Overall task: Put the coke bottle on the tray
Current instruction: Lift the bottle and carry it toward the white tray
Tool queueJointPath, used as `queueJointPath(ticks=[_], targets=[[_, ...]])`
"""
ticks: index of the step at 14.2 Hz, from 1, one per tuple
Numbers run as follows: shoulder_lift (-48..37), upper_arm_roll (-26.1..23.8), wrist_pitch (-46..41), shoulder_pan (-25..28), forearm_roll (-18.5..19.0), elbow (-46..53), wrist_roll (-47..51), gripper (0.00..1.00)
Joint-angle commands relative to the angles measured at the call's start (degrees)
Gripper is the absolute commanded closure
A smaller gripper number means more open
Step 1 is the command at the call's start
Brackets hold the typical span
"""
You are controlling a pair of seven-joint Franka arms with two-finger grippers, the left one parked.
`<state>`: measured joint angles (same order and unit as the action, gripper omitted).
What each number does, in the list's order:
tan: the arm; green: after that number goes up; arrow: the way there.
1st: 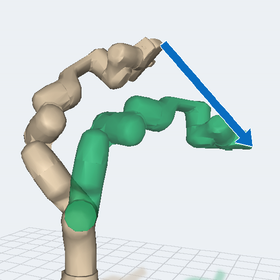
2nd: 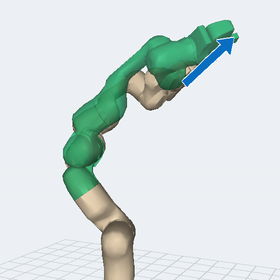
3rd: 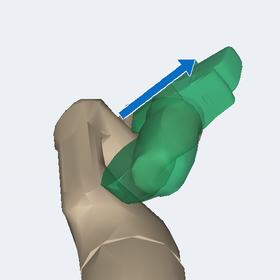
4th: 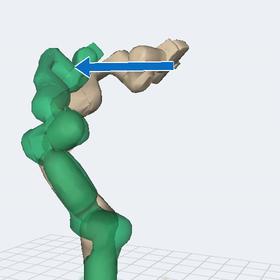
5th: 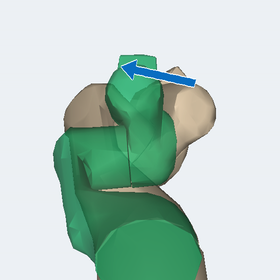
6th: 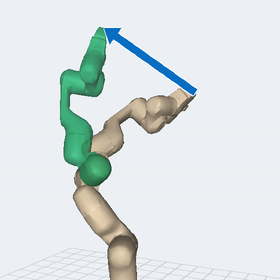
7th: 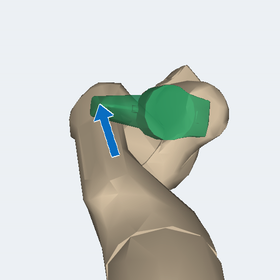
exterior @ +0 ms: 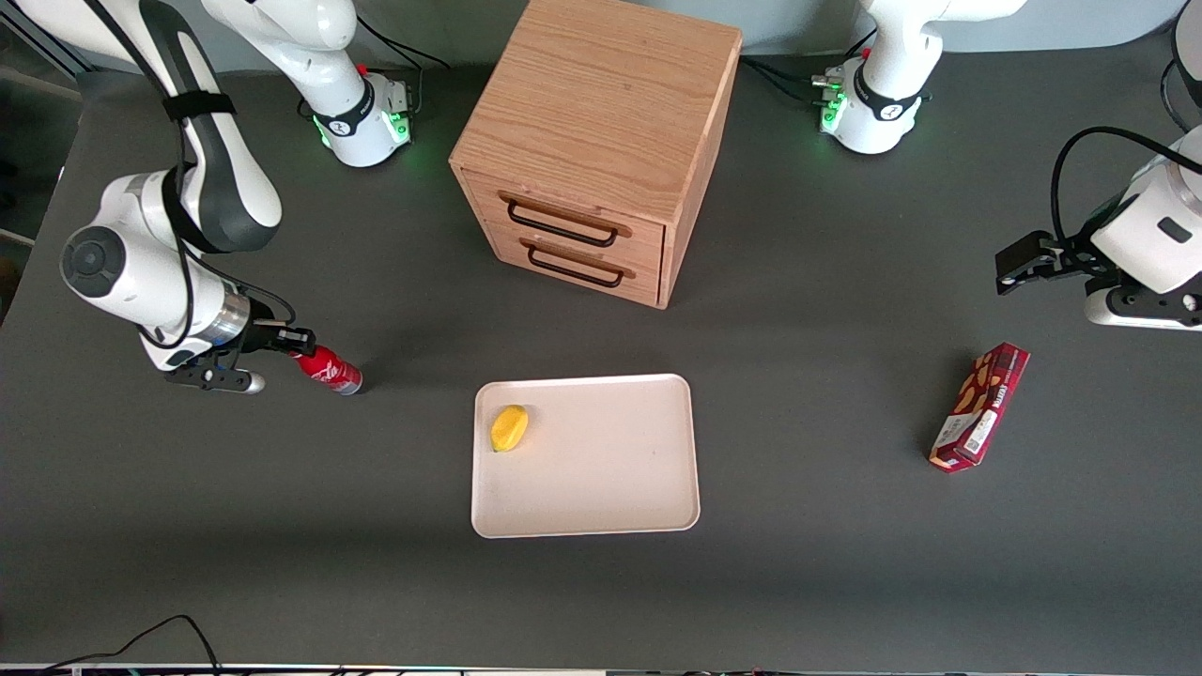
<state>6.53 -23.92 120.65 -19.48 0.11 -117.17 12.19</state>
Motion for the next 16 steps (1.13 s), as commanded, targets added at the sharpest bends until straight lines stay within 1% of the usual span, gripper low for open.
queueJointPath(ticks=[1,4,5,6,8,10,12,15,16], targets=[[-1.53,-3.06,-10.59,0.05,-0.99,14.12,0.55,1.00],[0.75,-5.87,-12.11,0.49,-0.29,23.80,0.73,1.00],[3.11,-6.14,-12.11,2.15,-0.20,27.23,0.73,1.00],[5.75,-6.05,-12.11,4.25,1.02,30.57,1.25,1.00],[12.50,-5.97,-12.28,9.26,5.58,37.95,7.20,1.00],[18.84,-5.00,-12.46,15.15,8.05,44.02,11.70,1.00],[24.29,-2.47,-12.37,18.67,8.15,47.63,14.25,1.00],[32.99,3.51,-11.93,26.05,7.71,55.28,17.42,1.00],[35.71,3.87,-11.24,26.59,7.53,56.26,18.64,1.00]])
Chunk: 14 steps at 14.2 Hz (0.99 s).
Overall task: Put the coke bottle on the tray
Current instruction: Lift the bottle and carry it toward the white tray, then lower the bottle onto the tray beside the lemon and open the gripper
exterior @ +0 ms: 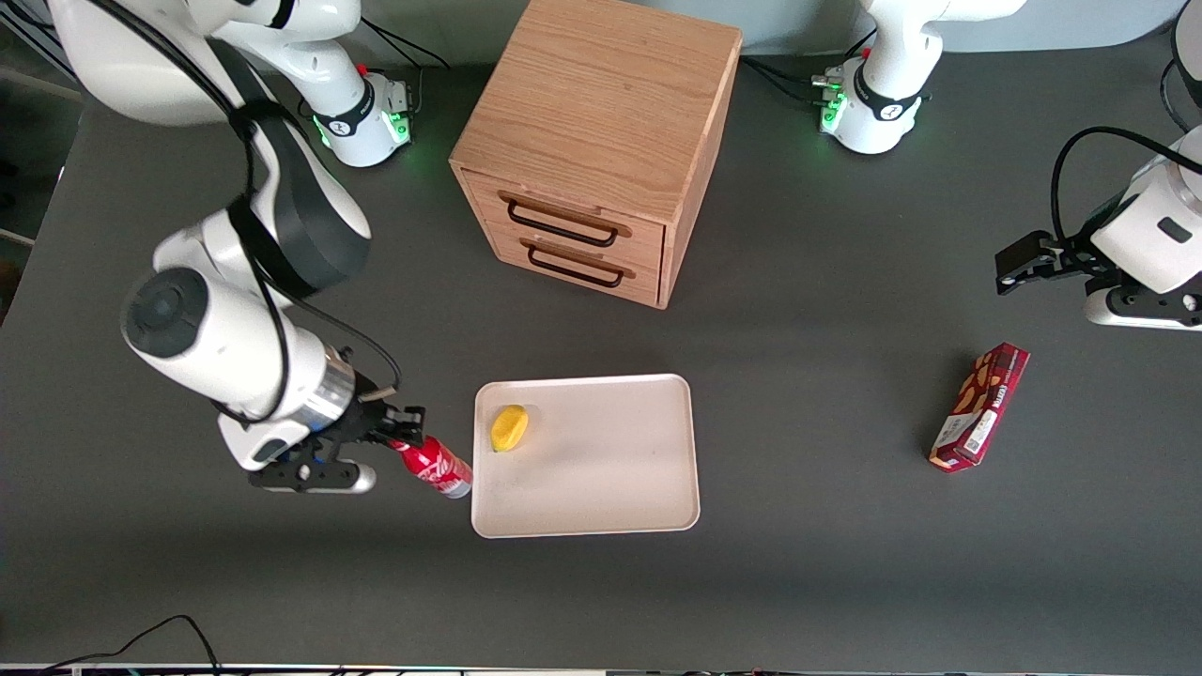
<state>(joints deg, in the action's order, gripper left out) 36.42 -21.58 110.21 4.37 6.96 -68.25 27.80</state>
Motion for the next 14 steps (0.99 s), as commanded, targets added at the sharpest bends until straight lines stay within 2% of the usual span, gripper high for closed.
queueJointPath(ticks=[1,6,11,12,13,14], targets=[[7.34,1.54,0.26,2.66,0.42,7.35,4.01,1.00],[13.23,1.54,4.83,3.45,0.42,7.26,5.69,1.00],[14.12,1.63,5.98,4.42,0.42,7.08,7.00,1.00],[14.12,1.63,6.15,4.42,0.42,7.00,7.26,0.88],[14.03,1.72,6.16,4.42,0.42,6.99,7.18,0.40],[13.42,1.63,6.16,4.24,0.42,7.08,7.09,0.00]])
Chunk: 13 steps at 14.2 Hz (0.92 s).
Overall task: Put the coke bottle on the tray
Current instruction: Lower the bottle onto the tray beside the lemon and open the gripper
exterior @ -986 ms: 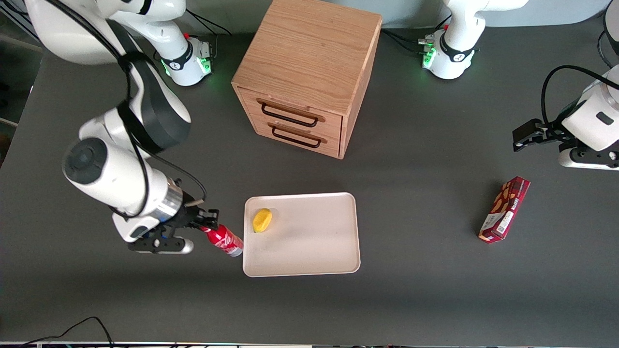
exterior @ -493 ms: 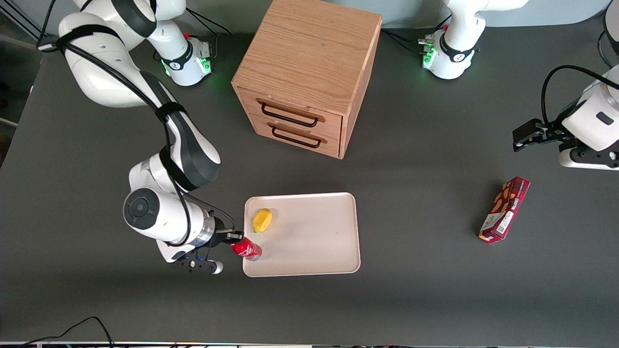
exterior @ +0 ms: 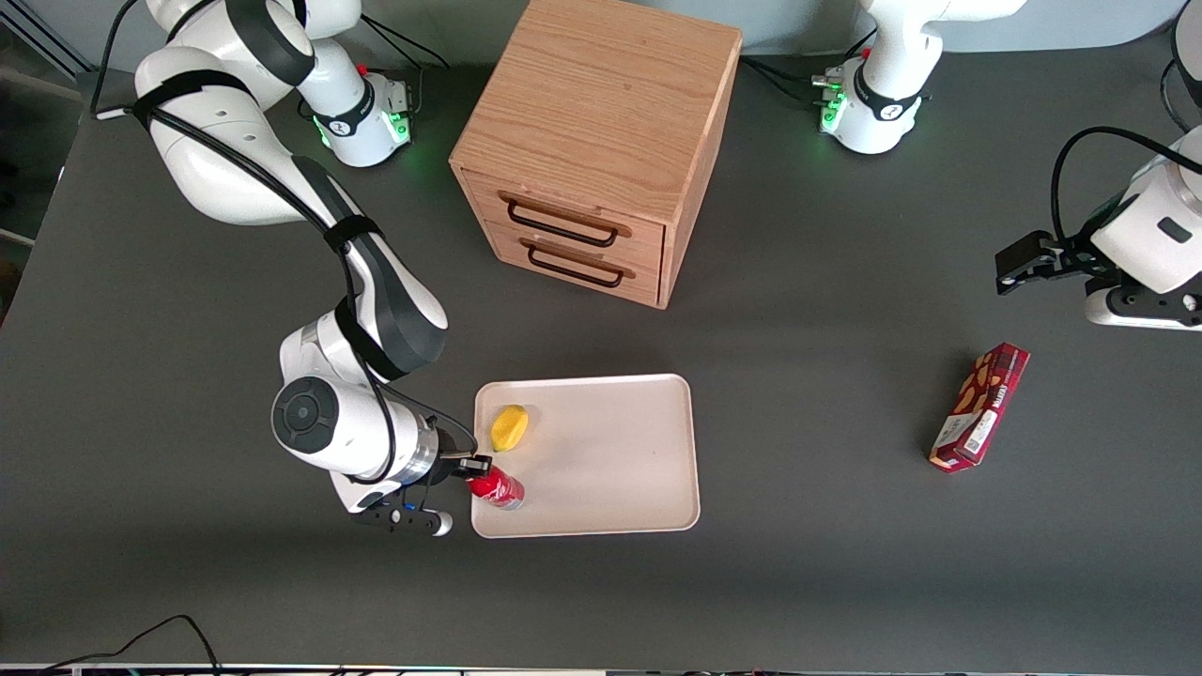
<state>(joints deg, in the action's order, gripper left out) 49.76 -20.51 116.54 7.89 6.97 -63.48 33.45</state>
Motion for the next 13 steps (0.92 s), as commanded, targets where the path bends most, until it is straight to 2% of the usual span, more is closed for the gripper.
queueJointPath(ticks=[1,5,8,13], targets=[[-0.62,0.47,-0.18,0.11,0.50,2.31,1.18,0.00],[-9.21,0.56,-1.40,-1.55,1.21,1.18,0.13,0.00],[-19.58,0.47,-10.34,-5.07,1.12,-4.26,-5.65,0.00],[-39.35,-1.45,-25.02,-14.47,-0.28,-15.25,-7.25,0.00]])
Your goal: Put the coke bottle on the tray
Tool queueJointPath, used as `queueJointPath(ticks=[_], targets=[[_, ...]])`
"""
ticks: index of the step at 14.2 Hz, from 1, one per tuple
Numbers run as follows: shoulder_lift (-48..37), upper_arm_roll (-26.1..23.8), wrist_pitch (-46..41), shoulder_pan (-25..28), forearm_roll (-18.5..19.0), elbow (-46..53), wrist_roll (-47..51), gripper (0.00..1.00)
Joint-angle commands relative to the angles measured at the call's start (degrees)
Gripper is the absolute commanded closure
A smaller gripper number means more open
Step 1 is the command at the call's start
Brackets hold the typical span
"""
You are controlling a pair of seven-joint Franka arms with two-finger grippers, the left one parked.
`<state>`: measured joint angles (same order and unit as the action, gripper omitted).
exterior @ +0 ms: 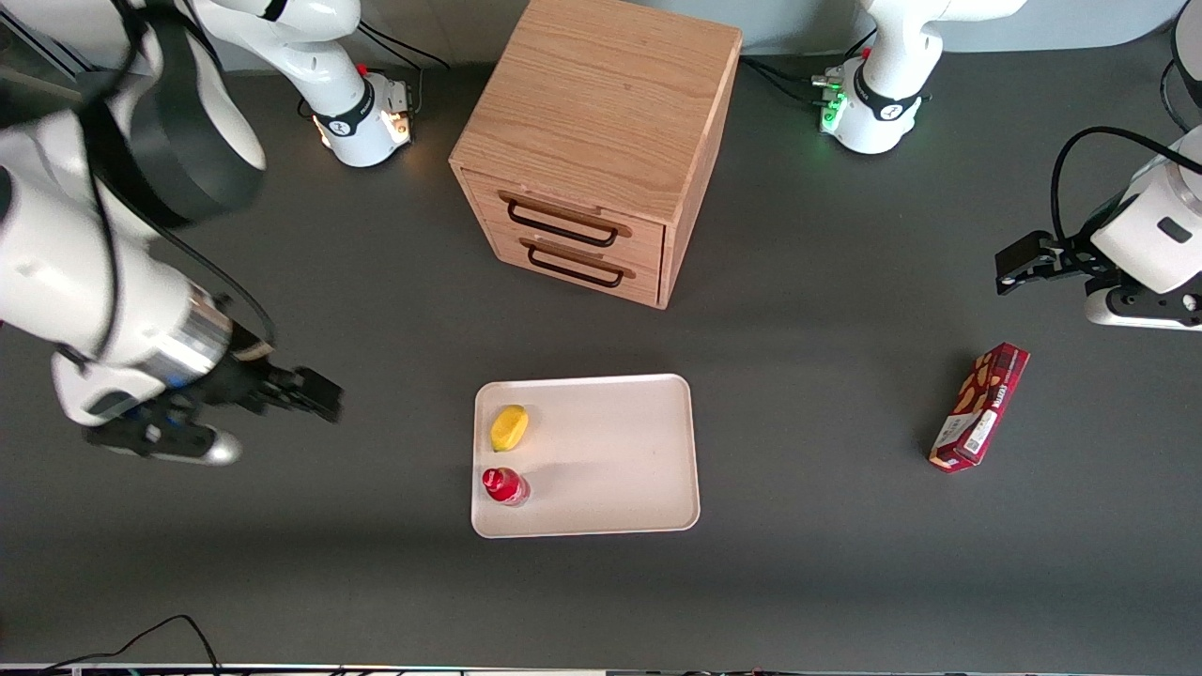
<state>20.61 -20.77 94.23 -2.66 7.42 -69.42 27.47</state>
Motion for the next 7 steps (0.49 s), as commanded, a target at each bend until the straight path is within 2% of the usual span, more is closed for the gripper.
queueJointPath(ticks=[1,2,5,6,7], targets=[[-13.37,-1.63,-5.87,-5.68,-2.57,-10.37,-1.88,0.00],[-16.36,-1.73,-7.64,-7.43,-5.54,-11.52,-2.24,0.00],[-24.89,-1.73,-7.75,-10.87,-9.95,-18.19,-6.18,0.00],[-25.96,-1.55,-7.66,-11.92,-12.23,-18.64,-7.24,0.00],[-26.06,-1.64,-7.57,-12.46,-12.60,-18.47,-8.82,0.00]])
